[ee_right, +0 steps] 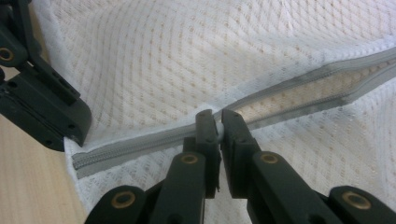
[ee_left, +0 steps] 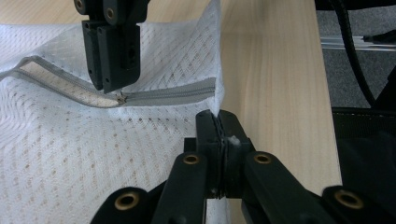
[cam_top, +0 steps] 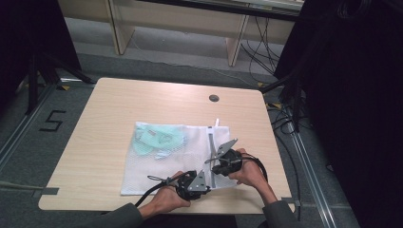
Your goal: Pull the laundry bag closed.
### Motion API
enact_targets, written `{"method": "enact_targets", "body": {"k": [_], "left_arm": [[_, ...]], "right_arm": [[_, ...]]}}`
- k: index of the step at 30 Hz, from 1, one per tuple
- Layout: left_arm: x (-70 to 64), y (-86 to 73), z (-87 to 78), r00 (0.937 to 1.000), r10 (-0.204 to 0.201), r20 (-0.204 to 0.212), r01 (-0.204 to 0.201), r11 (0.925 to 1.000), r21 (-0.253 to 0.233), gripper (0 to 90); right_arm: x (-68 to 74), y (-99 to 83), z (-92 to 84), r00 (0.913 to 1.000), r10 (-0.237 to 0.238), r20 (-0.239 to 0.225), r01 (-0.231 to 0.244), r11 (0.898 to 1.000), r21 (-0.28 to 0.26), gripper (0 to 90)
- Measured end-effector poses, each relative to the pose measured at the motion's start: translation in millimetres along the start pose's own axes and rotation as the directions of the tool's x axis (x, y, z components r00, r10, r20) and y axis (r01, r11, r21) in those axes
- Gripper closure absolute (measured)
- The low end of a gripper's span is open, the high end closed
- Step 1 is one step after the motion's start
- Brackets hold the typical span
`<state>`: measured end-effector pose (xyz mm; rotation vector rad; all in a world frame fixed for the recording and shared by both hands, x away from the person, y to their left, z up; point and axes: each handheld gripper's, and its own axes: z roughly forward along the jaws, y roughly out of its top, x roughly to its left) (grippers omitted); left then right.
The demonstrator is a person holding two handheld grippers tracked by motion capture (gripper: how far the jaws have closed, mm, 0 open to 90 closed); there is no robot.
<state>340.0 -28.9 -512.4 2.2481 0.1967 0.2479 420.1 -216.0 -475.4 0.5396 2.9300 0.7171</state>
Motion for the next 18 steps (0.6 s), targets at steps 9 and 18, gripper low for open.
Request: {"method": "enact_targets", "body": {"k": [9,18], "left_arm": [[0.2,0.3,-0.4,0.9996,-0.027,-0.005,0.027,0.9995,-0.016,88.5],[1.7,-0.2,-0.5,0.9989,-0.048,0.001,0.048,0.9987,-0.017,88.5]], "right_arm": [[-3.7,1.3,0.5,1.0000,0.004,0.009,-0.004,1.000,-0.002,86.7],[-6.9,1.7,1.3,0.9999,0.005,0.012,-0.005,1.000,-0.012,86.7]]}}
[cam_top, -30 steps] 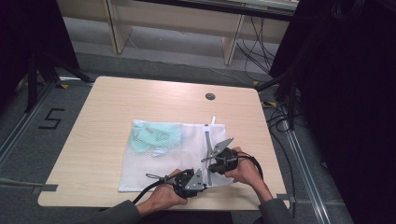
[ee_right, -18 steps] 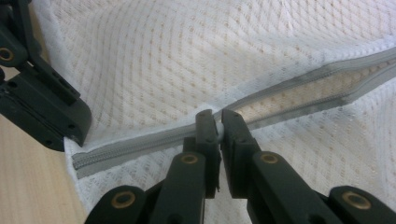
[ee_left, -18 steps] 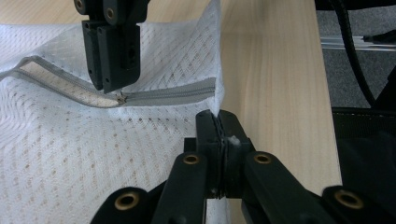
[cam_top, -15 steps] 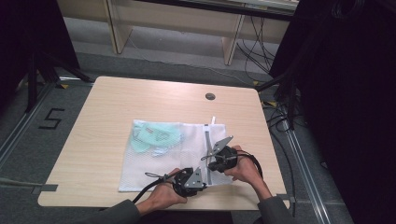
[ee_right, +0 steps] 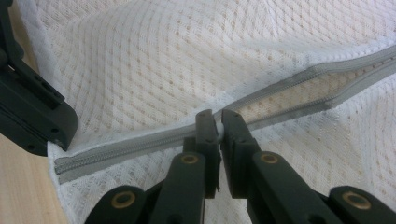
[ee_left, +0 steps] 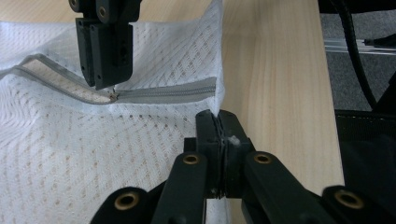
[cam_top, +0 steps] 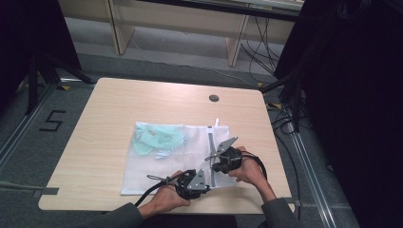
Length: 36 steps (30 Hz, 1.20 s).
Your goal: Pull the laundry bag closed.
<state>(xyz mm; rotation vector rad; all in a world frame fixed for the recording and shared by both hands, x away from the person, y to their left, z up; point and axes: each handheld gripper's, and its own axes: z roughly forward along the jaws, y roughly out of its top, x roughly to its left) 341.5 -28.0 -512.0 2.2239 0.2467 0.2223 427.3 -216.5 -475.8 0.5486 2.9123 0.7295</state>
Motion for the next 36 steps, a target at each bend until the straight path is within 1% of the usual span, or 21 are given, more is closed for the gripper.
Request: {"method": "enact_targets", "body": {"k": [4,6,8,12,13,14,15,18,20,21,22,23,25,26,27,28,30,31,32,35,36], "left_arm": [[-0.9,0.0,0.2,1.0000,0.002,0.001,-0.002,1.0000,-0.004,88.6],[-0.6,0.0,0.7,1.0000,0.002,0.007,-0.002,1.0000,0.000,88.5],[-0.2,-0.1,0.1,1.0000,0.004,0.008,-0.004,1.0000,0.006,88.5],[1.0,0.5,-0.7,0.9999,-0.003,0.010,0.002,1.0000,0.002,88.5],[2.3,0.6,-2.0,0.9997,0.021,0.013,-0.021,0.9995,0.022,88.5],[1.2,0.5,-1.0,0.9999,-0.001,0.011,0.001,1.0000,0.006,88.5],[0.8,0.7,-1.1,0.9999,-0.003,0.010,0.003,1.0000,0.003,88.6],[1.4,1.4,-1.7,0.9998,0.021,0.002,-0.021,0.9997,0.013,88.6],[0.7,1.0,-1.6,0.9997,0.024,0.003,-0.024,0.9996,0.013,88.6],[0.0,1.0,-1.2,0.9999,0.002,0.013,-0.002,1.0000,0.002,88.6],[-0.3,1.3,-1.1,0.9999,-0.004,0.013,0.004,1.0000,-0.002,88.6],[-0.3,1.5,-1.1,0.9999,-0.002,0.013,0.002,1.0000,-0.002,88.6],[0.0,1.4,-1.7,0.9999,0.001,0.013,-0.002,1.0000,0.003,88.6],[0.1,1.6,-1.9,0.9999,0.002,0.012,-0.002,1.0000,0.003,88.6],[0.2,1.6,-1.8,1.0000,0.001,0.007,-0.001,1.0000,0.001,88.6],[0.5,1.6,-1.8,1.0000,0.002,0.006,-0.002,1.0000,0.002,88.6],[0.8,1.5,-2.4,0.9999,0.001,0.015,-0.001,1.0000,0.008,88.6],[0.0,1.8,-2.2,0.9999,0.000,0.015,0.000,1.0000,0.004,88.6],[-0.7,1.9,-2.0,0.9999,0.000,0.012,0.000,1.0000,-0.002,88.7],[-0.7,2.3,-2.6,0.9998,0.011,0.014,-0.011,0.9999,0.008,88.7],[-0.4,2.3,-2.8,0.9998,0.015,0.012,-0.015,0.9998,0.011,88.7]], "right_arm": [[-2.0,1.0,-0.3,0.9999,-0.008,0.012,0.008,1.000,0.005,86.7],[-2.9,1.4,-0.2,0.9999,-0.002,0.014,0.002,1.000,0.010,86.7],[-4.1,1.9,0.2,0.9997,-0.011,0.021,0.010,1.000,0.012,86.7],[-6.0,3.1,0.9,0.9996,-0.008,0.028,0.007,1.000,0.014,86.7],[-7.0,3.2,0.9,0.9997,-0.005,0.025,0.005,1.000,0.015,86.7],[-8.4,3.2,1.2,0.9996,-0.005,0.026,0.005,1.000,0.006,86.7],[-9.3,3.3,1.5,0.9995,-0.006,0.032,0.005,1.000,0.004,86.7],[-12.0,4.1,2.3,0.9994,-0.013,0.033,0.013,1.000,0.003,86.7],[-12.1,5.0,3.0,0.9993,-0.010,0.036,0.009,1.000,0.003,86.7],[-12.0,5.1,3.1,0.9991,0.004,0.042,-0.004,1.000,0.013,86.7],[-13.2,5.1,3.3,0.9989,0.004,0.046,-0.005,1.000,0.013,86.7],[-15.2,5.2,3.7,0.9988,-0.014,0.047,0.014,1.000,0.007,86.7],[-17.2,5.1,3.3,0.9987,-0.009,0.051,0.009,1.000,0.005,86.7],[-19.9,5.5,4.2,0.9980,-0.038,0.051,0.039,0.999,-0.004,86.7],[-20.2,5.8,4.5,0.9979,-0.041,0.050,0.041,0.999,-0.005,86.7],[-18.4,5.9,4.2,0.9988,-0.011,0.048,0.010,1.000,0.006,86.7],[-17.8,7.0,4.7,0.9987,-0.002,0.052,0.001,1.000,0.008,86.7],[-19.7,7.8,5.4,0.9981,-0.029,0.055,0.029,1.000,0.005,86.7],[-18.2,7.7,4.9,0.9981,0.000,0.062,-0.001,1.000,0.010,86.7],[-21.7,8.1,4.8,0.9975,-0.013,0.069,0.013,1.000,0.010,86.7],[-20.6,8.1,4.7,0.9983,0.013,0.056,-0.013,1.000,0.016,86.7]]}}
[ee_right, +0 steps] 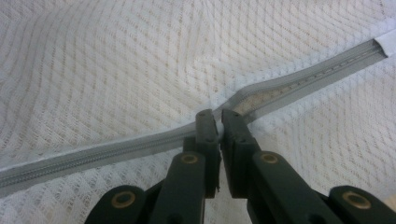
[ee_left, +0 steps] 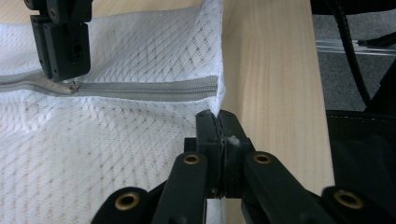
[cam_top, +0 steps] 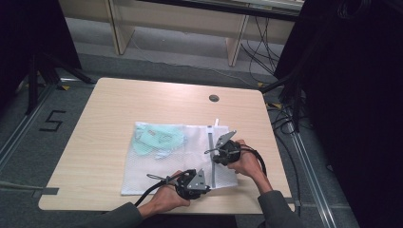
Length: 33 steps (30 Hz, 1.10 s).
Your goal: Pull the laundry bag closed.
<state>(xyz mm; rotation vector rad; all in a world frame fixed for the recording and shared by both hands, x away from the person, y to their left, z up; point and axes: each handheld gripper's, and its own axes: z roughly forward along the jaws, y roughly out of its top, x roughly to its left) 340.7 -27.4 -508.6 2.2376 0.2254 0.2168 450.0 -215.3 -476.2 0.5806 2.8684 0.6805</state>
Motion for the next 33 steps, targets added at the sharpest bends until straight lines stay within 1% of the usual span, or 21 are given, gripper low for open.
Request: {"method": "enact_targets", "body": {"k": [1,2,4,5,6,8,12,13,14,15,18,20,21,23,24,25,26,27,28,30,33], "left_arm": [[0.1,0.0,-0.1,1.0000,0.001,-0.001,-0.001,1.0000,0.000,88.7],[0.1,0.1,-0.1,1.0000,-0.001,0.002,0.001,1.0000,-0.001,88.7],[-0.8,0.0,0.2,1.0000,-0.004,0.003,0.004,1.0000,-0.009,88.7],[-0.9,0.0,0.1,1.0000,-0.004,0.002,0.004,1.0000,-0.008,88.7],[-0.7,0.1,-0.1,1.0000,-0.005,0.004,0.005,1.0000,-0.008,88.7],[-0.9,0.3,0.0,1.0000,-0.005,0.002,0.005,0.9999,-0.010,88.7],[-0.4,0.6,-0.6,1.0000,-0.003,0.006,0.003,1.0000,-0.006,88.7],[-0.8,0.6,-0.2,1.0000,-0.006,0.008,0.006,0.9999,-0.013,88.7],[-1.1,0.5,0.0,1.0000,-0.005,0.003,0.005,0.9999,-0.014,88.7],[-1.0,0.5,-0.3,1.0000,0.000,0.003,0.000,1.0000,-0.010,88.7],[-0.9,0.9,-0.9,1.0000,0.000,0.007,0.000,1.0000,-0.006,88.7],[-1.3,0.6,-0.5,0.9999,-0.010,0.007,0.010,0.9999,-0.013,88.7],[-1.2,0.5,-0.6,0.9999,-0.010,0.007,0.010,0.9999,-0.010,88.7],[-1.4,0.8,-0.9,0.9997,-0.019,0.013,0.019,0.9997,-0.017,88.7],[-1.7,1.4,-1.5,0.9997,-0.014,0.018,0.014,0.9998,-0.010,88.7],[-3.9,1.6,-0.6,0.9997,-0.019,0.018,0.019,0.9995,-0.024,88.7],[-5.1,2.1,-0.9,0.9997,-0.011,0.023,0.011,0.9998,-0.016,88.7],[-6.2,2.4,-0.7,0.9997,-0.006,0.022,0.007,0.9999,-0.014,88.7],[-6.2,2.4,-0.5,0.9998,0.004,0.019,-0.004,1.0000,-0.009,88.7],[-6.6,1.7,0.6,0.9998,-0.006,0.019,0.007,0.9999,-0.014,88.7],[-6.5,2.2,-0.7,0.9997,-0.007,0.023,0.007,0.9999,-0.011,88.7]], "right_arm": [[-1.4,0.3,0.6,0.9999,-0.010,0.010,0.010,1.000,-0.007,86.7],[-2.1,0.7,1.2,0.9999,-0.016,0.000,0.016,1.000,-0.004,86.7],[-2.6,1.5,1.2,0.9999,-0.015,0.009,0.015,1.000,-0.005,86.7],[-5.5,2.3,1.0,0.9991,-0.041,0.010,0.041,0.999,-0.009,86.7],[-4.8,2.2,0.2,0.9997,-0.020,0.011,0.021,1.000,-0.012,86.7],[-7.2,1.9,0.3,0.9994,-0.026,0.022,0.026,0.999,-0.019,86.7],[-8.8,1.5,0.5,0.9999,0.009,0.011,-0.009,1.000,-0.014,86.7],[-11.5,2.2,1.3,0.9996,-0.024,0.018,0.024,0.999,-0.023,86.7],[-12.2,2.6,1.6,0.9992,-0.031,0.024,0.032,0.999,-0.026,86.7],[-10.8,3.0,0.3,0.9996,-0.008,0.026,0.008,1.000,-0.018,86.7],[-14.7,4.8,0.6,0.9993,-0.019,0.033,0.020,0.999,-0.029,86.7],[-15.3,5.0,1.1,0.9993,-0.006,0.036,0.007,1.000,-0.023,86.7],[-17.0,5.6,2.2,0.9991,-0.030,0.029,0.031,0.999,-0.029,86.7],[-16.8,5.6,2.6,0.9994,0.001,0.034,-0.001,1.000,-0.020,86.7],[-18.0,5.9,2.7,0.9989,-0.001,0.046,0.001,1.000,-0.017,86.7],[-19.6,6.0,2.6,0.9984,-0.007,0.056,0.008,1.000,-0.019,86.7],[-20.7,5.9,2.2,0.9984,0.006,0.057,-0.005,1.000,-0.018,86.7],[-23.9,5.9,2.6,0.9983,-0.013,0.057,0.014,1.000,-0.024,86.7],[-24.5,5.8,2.4,0.9985,0.000,0.055,0.001,1.000,-0.021,86.7],[-23.9,5.5,3.3,0.9986,0.016,0.051,-0.016,1.000,-0.015,86.7],[-26.4,6.4,5.5,0.9987,-0.009,0.051,0.010,1.000,-0.021,86.7]]}}
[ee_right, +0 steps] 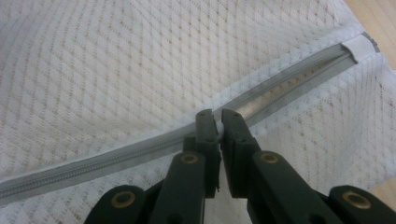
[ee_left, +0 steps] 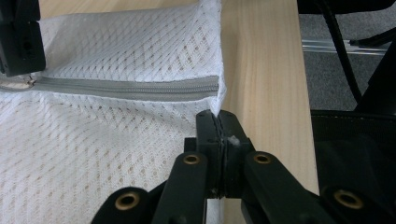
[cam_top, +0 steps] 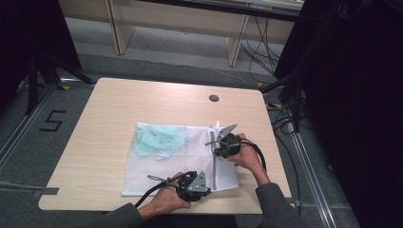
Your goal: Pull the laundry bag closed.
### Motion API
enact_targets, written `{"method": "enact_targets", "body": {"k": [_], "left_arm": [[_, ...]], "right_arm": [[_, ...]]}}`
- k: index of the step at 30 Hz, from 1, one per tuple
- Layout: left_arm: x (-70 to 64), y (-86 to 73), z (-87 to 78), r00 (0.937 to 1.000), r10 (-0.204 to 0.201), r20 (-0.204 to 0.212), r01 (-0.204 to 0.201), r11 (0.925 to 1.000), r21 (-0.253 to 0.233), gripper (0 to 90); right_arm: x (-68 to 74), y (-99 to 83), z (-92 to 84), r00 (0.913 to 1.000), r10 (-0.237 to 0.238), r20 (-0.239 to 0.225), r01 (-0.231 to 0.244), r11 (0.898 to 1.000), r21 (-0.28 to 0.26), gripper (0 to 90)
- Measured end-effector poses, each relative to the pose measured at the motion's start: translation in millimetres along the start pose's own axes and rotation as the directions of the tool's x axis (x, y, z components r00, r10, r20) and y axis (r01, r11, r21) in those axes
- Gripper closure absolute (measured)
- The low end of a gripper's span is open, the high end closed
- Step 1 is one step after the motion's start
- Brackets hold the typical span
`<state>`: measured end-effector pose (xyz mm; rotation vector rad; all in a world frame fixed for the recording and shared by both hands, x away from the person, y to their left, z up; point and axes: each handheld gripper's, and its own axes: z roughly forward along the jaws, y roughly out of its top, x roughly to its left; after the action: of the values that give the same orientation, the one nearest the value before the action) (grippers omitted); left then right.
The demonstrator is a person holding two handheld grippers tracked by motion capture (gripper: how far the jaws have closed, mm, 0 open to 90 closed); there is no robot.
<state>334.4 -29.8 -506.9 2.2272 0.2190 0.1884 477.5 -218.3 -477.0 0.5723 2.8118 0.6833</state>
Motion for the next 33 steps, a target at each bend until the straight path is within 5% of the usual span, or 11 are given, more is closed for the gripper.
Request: {"method": "enact_targets", "body": {"k": [14,21,22,26,33], "left_arm": [[-2.6,0.0,-1.0,0.9999,-0.012,0.012,0.012,0.9999,-0.007,88.7],[-4.9,-0.4,-1.6,0.9999,-0.002,0.011,0.002,1.0000,0.000,88.7],[-5.4,-0.3,-1.4,0.9999,-0.011,0.011,0.011,0.9999,-0.005,88.7],[-6.6,0.1,-1.7,0.9999,-0.005,0.010,0.005,1.0000,-0.002,88.7],[-7.8,0.5,-1.8,0.9998,-0.007,0.018,0.007,1.0000,-0.002,88.7]], "right_arm": [[-3.6,2.2,1.8,0.9995,0.029,0.014,-0.029,1.000,0.002,86.7],[-10.1,4.6,4.3,0.9997,-0.003,0.023,0.003,1.000,-0.010,86.7],[-8.1,4.3,2.7,0.9988,0.047,0.011,-0.047,0.999,0.010,86.7],[-13.9,4.6,3.5,0.9994,0.016,0.031,-0.015,1.000,-0.007,86.7],[-19.3,4.2,5.1,0.9985,0.042,0.036,-0.041,0.999,-0.010,86.7]]}}
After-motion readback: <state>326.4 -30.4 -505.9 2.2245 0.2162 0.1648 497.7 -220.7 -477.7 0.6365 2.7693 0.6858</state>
